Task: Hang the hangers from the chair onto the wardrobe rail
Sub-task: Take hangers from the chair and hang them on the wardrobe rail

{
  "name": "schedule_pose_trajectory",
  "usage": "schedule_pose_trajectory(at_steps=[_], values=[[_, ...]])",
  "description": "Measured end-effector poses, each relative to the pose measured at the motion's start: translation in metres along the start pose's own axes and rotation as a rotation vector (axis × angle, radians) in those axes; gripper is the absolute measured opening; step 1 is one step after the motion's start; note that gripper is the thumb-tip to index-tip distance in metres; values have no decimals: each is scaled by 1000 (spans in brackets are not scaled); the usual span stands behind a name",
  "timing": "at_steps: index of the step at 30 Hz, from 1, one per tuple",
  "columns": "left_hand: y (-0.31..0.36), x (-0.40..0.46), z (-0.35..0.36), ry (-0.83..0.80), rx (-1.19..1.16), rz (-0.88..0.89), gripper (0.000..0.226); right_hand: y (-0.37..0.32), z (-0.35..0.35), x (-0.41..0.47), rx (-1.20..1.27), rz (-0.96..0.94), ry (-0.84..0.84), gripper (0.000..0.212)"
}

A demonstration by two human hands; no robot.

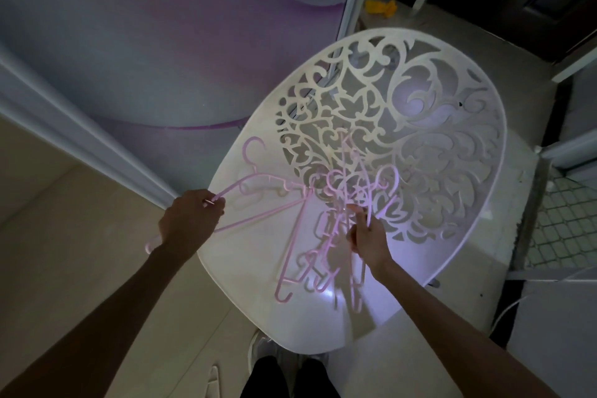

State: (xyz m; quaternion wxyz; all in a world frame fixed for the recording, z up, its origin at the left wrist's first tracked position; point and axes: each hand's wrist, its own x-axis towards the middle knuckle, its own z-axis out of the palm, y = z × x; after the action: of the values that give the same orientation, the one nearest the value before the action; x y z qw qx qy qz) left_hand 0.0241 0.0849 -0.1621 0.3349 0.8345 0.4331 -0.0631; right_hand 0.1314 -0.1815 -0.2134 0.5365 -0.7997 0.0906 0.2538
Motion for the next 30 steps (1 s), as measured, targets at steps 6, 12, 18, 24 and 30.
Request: schedule_pose_trajectory(at_steps=[6, 12, 18, 24, 30], values=[[-10, 0, 13, -228, -181, -38, 17, -22, -37, 0, -208, -83, -2, 32], [-10, -11, 18, -261, -101, 95, 22, -32, -36, 20, -540, -119, 53, 39], [-2, -6, 13, -235, -85, 156, 24, -31, -13, 19, -650, -106, 61, 36], [0, -7, 16, -229, -44, 209, 25, -36, -19, -13, -918, -257, -22, 35], [4, -22, -10, -192, -45, 209, 26, -64, -38, -29, -609, -23, -141, 36]])
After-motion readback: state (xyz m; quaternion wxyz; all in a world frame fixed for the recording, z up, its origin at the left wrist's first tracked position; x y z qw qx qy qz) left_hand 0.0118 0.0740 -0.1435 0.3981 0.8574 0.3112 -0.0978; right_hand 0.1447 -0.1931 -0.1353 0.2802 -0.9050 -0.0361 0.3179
